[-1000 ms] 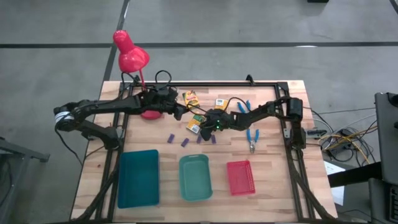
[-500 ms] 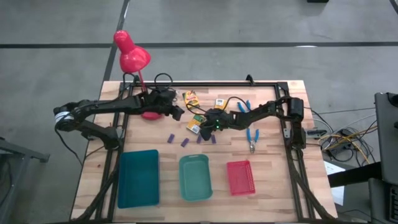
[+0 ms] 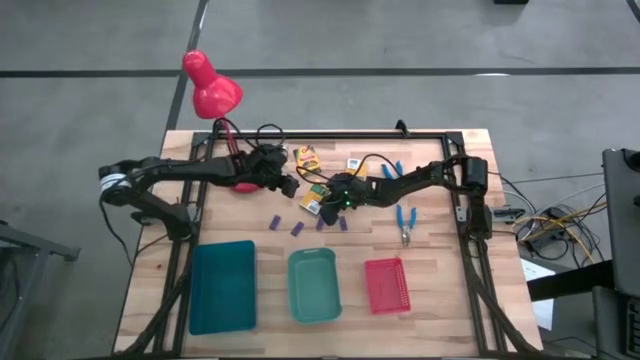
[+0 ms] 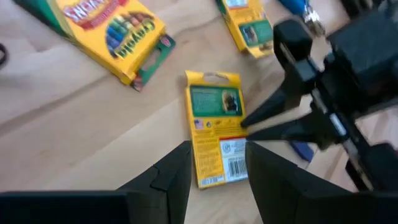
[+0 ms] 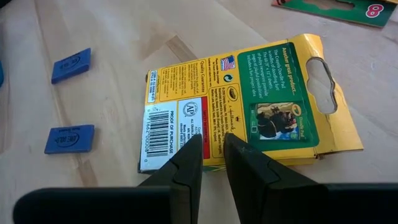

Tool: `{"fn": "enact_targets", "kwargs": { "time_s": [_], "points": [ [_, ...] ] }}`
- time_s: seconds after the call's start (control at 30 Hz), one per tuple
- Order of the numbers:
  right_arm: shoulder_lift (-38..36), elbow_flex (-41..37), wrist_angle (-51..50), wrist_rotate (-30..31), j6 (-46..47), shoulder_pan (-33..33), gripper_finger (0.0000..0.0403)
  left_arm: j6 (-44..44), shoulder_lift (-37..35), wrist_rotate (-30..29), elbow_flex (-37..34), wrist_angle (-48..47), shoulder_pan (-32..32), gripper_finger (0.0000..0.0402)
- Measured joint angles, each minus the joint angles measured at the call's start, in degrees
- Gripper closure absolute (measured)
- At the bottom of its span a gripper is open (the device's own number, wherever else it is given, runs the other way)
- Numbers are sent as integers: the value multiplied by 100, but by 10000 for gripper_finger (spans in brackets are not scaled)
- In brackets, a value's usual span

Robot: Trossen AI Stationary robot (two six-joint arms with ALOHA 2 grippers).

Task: Pick & Place School Supplies
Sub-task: Put the crayon box into the blue bin

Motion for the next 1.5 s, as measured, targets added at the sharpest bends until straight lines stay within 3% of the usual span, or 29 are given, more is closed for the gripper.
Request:
{"fn": "enact_targets", "kwargs": {
  "time_s": [0.27,0.83,1.13,1.5],
  "points": [
    [-2,-2,-8,-1,2,0,335,277,79,-13,-1,156,-131,248],
    [-2,-7,-11,0,2,0,335,-699,563,-32,-446,1100,-363,248],
    [-2,-9,-13,2,2,0,335,-693,1200,9,-221,1106,-304,248],
    [-9,-7,-123,0,2,0,335,-383,1419,-4,34,1120,-206,248]
  ]
}}
